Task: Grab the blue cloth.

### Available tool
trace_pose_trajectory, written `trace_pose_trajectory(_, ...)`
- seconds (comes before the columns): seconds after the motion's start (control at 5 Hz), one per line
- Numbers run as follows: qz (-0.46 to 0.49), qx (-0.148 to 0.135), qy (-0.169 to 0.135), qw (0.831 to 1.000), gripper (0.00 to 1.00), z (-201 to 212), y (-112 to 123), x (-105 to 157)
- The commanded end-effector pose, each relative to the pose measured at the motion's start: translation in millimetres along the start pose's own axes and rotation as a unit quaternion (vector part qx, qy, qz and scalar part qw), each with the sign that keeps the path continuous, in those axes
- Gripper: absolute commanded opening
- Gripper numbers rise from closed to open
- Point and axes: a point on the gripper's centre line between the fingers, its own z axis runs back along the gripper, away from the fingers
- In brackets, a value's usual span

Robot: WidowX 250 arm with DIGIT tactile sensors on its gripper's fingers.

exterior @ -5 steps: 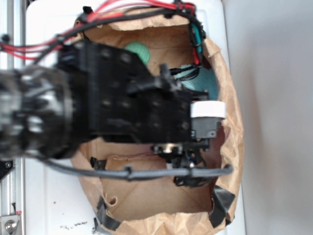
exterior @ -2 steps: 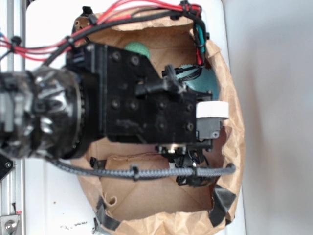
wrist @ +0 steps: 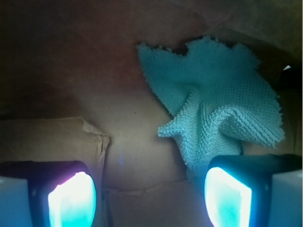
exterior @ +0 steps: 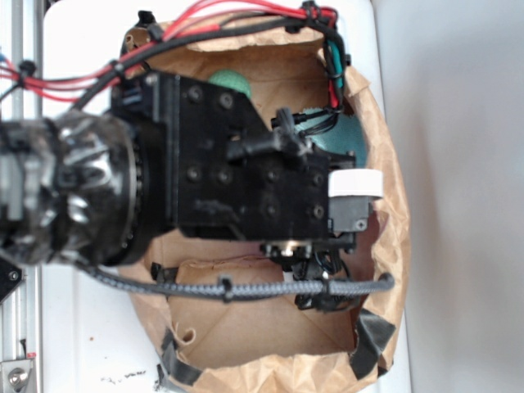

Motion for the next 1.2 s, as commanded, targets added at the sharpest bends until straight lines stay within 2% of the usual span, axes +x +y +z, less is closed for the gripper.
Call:
trace_pose_trajectory(0.0,-0.012,-0.014,-0.032,0.999,1.00,-4,14,20)
trace_pose_trajectory(0.2,-0.016,-0.008,-0.031,0.999,1.00,-12,23,17)
trace_pose_trajectory(0.4,-0.005,0.013,-0.039,0.999,1.00,-23,25,20)
trace_pose_trajectory(0.6,0.001,0.046,-0.050,0.998,1.00,-38,20,24)
trace_pose_trajectory(0.8,0.001,0.063,-0.061,0.996,1.00,-47,16,26)
trace_pose_trajectory(1.0,0.010,0.069,-0.079,0.994,0.66,-47,16,23)
